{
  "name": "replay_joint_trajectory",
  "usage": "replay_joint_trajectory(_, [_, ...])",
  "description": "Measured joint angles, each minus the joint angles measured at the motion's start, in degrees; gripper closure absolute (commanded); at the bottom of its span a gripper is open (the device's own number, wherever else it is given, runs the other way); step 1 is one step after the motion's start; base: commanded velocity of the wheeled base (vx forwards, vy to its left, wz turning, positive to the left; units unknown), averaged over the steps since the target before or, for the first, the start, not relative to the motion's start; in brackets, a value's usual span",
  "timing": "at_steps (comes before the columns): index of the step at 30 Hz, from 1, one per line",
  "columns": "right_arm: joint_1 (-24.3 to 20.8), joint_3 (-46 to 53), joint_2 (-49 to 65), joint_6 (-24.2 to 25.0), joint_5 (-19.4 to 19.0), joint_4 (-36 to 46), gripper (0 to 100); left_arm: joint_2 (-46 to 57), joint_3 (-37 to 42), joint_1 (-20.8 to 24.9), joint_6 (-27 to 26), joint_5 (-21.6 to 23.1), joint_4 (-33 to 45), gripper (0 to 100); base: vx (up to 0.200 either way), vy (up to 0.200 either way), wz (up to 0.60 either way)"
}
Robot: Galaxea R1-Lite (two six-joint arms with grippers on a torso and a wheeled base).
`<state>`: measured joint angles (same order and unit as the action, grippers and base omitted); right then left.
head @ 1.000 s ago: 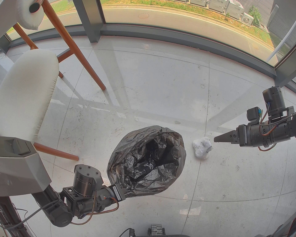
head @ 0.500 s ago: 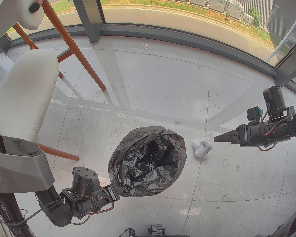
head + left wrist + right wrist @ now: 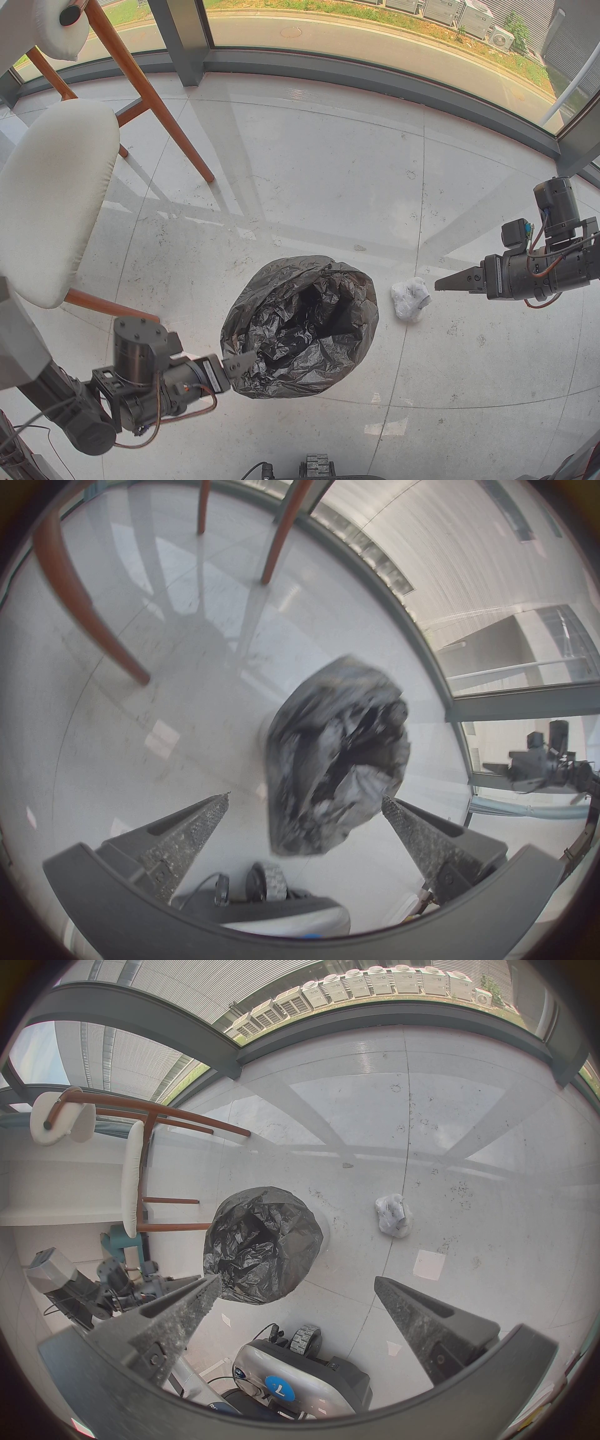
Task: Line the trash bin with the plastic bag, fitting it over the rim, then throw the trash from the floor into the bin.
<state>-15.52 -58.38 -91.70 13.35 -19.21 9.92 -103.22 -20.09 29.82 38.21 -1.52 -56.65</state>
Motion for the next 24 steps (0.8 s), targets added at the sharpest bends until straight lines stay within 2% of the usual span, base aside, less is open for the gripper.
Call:
replay_joint_trajectory(8, [0.0, 0.6, 0.6, 0.0, 0.0, 0.0, 0, 0.3, -13.3, -4.6, -9.4, 7.4, 7.3, 0, 0.000, 0.000, 0.00])
replay_joint_trajectory(12, [0.0, 0.6, 0.8, 0.0, 0.0, -0.1, 0, -1.5, -19.7, -5.6, -18.8, 10.8, 12.3, 0, 0.000, 0.000, 0.00])
replay_joint_trajectory(16, [0.0, 0.7, 1.0, 0.0, 0.0, 0.0, 0, -3.5, -23.6, -6.1, -27.5, 13.2, 13.7, 0, 0.000, 0.000, 0.00])
replay_joint_trajectory(24, [0.0, 0.9, 1.2, 0.1, 0.0, 0.0, 0, -7.6, -28.1, -5.9, -40.5, 16.7, 14.7, 0, 0.000, 0.000, 0.00])
